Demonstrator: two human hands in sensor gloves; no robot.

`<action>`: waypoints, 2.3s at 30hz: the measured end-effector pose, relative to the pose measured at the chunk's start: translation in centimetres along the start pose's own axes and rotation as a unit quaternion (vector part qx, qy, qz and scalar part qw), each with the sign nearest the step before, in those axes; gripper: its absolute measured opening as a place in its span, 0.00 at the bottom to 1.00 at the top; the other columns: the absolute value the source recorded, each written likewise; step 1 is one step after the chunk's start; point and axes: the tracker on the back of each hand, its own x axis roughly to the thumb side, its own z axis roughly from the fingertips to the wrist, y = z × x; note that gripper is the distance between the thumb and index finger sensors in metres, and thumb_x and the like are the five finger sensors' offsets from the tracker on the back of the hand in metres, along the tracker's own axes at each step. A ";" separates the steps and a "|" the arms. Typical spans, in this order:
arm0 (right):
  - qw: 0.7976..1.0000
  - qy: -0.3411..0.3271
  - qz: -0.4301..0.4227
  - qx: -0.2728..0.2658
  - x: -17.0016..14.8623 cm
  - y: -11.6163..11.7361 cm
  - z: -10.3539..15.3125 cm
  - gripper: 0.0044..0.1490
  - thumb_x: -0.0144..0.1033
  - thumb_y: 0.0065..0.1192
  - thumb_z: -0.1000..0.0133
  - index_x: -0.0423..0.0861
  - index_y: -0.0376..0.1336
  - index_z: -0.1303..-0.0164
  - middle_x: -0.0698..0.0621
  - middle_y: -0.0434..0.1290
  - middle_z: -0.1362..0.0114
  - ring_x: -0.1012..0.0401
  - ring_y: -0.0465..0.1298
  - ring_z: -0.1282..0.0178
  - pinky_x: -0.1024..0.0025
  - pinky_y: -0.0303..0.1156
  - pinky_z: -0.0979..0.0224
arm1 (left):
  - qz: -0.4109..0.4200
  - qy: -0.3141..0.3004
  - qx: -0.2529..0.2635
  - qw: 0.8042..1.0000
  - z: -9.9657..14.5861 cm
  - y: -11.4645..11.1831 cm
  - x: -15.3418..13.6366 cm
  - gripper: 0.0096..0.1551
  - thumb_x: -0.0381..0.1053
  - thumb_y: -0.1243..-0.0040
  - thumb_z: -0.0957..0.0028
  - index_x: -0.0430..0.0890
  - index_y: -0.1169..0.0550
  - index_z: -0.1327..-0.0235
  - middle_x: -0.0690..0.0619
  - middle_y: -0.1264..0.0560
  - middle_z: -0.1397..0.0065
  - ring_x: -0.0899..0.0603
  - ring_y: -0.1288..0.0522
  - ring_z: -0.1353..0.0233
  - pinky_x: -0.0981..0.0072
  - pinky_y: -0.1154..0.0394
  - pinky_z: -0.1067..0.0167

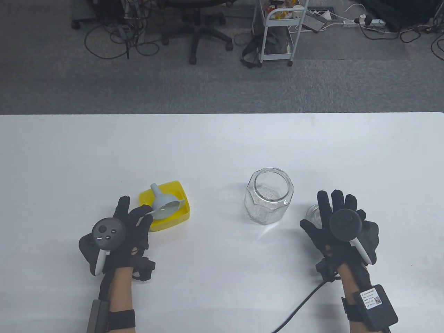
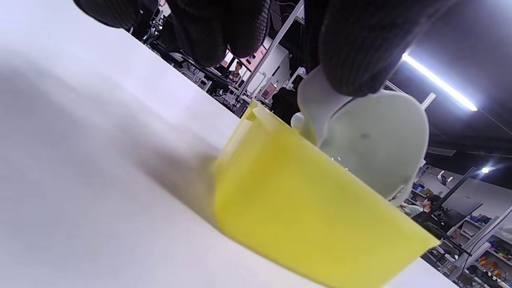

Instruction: Transfer rice through funnel into glass jar

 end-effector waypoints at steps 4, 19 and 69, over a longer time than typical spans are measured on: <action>1.000 0.000 -0.001 -0.004 0.0 0.0 0.0 0.59 0.69 0.66 0.57 0.62 0.42 0.22 0.45 0.40 0.11 0.39 0.37 0.14 0.29 0.36 0.23 | -0.005 -0.002 -0.009 1.000 0.0 0.0 0.0 0.21 0.58 0.31 0.42 0.64 0.19 0.36 0.38 0.43 0.09 0.27 0.41 0.13 0.18 0.46 0.27; 1.000 -0.003 0.000 -0.007 -0.1 0.0 0.0 0.59 0.68 0.66 0.57 0.62 0.42 0.22 0.45 0.40 0.11 0.39 0.37 0.14 0.29 0.36 0.23 | -0.026 0.018 -0.064 0.997 -0.4 -0.7 -0.3 0.21 0.58 0.32 0.40 0.63 0.20 0.34 0.38 0.45 0.09 0.26 0.43 0.12 0.17 0.48 0.28; 0.991 0.067 0.112 0.013 -0.8 2.4 -1.9 0.42 0.55 0.71 0.55 0.76 0.57 0.30 0.45 0.58 0.17 0.47 0.67 0.23 0.37 0.58 0.19 | -0.252 -0.183 -0.077 0.947 4.1 -8.1 11.4 0.53 0.79 0.45 0.47 0.61 0.49 0.13 0.42 0.56 0.07 0.28 0.54 0.11 0.18 0.54 0.28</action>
